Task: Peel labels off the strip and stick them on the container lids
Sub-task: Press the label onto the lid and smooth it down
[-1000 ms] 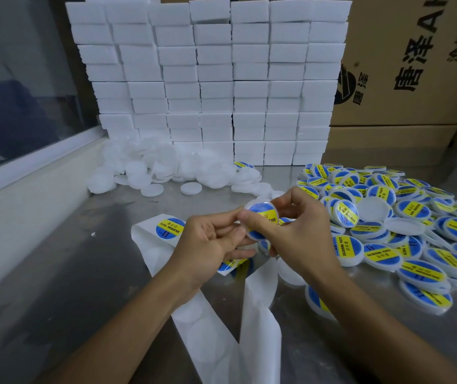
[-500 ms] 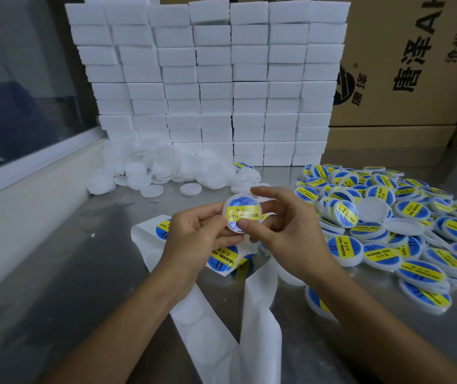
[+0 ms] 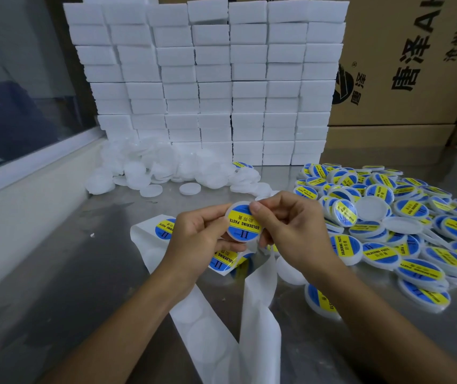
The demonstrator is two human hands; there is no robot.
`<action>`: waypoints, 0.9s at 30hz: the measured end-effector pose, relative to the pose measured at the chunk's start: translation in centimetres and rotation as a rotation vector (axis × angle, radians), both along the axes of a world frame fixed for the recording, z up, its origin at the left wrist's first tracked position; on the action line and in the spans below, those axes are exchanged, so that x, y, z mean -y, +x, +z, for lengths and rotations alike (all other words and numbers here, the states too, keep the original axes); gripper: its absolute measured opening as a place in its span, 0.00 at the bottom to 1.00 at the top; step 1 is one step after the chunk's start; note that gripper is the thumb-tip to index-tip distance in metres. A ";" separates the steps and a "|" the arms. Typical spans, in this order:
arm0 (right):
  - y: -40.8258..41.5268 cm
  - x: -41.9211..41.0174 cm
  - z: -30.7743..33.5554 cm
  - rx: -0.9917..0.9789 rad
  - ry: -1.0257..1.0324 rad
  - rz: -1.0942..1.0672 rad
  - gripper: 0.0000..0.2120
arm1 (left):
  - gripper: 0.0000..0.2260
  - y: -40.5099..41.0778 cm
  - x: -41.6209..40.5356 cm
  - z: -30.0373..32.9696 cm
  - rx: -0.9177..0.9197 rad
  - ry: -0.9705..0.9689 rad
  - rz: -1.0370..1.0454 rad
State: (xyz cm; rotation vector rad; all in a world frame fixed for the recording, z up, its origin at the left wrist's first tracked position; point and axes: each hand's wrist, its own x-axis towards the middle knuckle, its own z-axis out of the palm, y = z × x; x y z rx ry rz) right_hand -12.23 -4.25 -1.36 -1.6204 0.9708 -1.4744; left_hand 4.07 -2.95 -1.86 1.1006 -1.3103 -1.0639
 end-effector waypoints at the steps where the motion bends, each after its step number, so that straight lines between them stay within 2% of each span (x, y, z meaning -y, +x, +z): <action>1: 0.1 0.0 -0.2 -0.035 -0.014 -0.031 0.05 | 0.11 0.0 0.0 0.0 -0.012 0.006 0.008; 3: 0.2 0.0 -0.5 -0.173 -0.062 -0.116 0.07 | 0.10 0.0 0.1 0.0 -0.060 0.028 0.029; 5: 0.4 -0.1 -0.9 -0.348 -0.145 -0.178 0.20 | 0.09 0.1 0.1 0.1 -0.105 0.045 0.053; 7: 0.5 -0.3 -1.0 -0.466 -0.247 -0.205 0.28 | 0.09 0.3 0.2 0.1 -0.120 0.050 0.061; 11: 0.2 -0.2 -0.7 -0.531 -0.378 -0.233 0.30 | 0.09 0.3 0.1 0.2 -0.161 0.063 0.023; 14: 0.2 -0.3 -0.8 -0.566 -0.427 -0.260 0.30 | 0.10 0.2 0.1 0.2 -0.175 0.066 -0.002; 17: 0.4 -0.4 -0.8 -0.512 -0.418 -0.267 0.32 | 0.10 0.3 0.1 0.3 -0.188 0.069 -0.007; 23: 0.2 -0.3 -0.9 -0.488 -0.450 -0.276 0.18 | 0.09 0.2 0.0 0.3 -0.184 0.058 -0.034; 25: -0.3 0.1 -0.9 -0.484 -0.432 -0.290 0.15 | 0.06 0.2 0.1 0.0 -0.085 0.003 0.046; 27: -1.3 0.8 -0.6 -0.502 -0.415 -0.328 0.13 | 0.08 0.3 0.3 -0.7 0.128 -0.102 0.155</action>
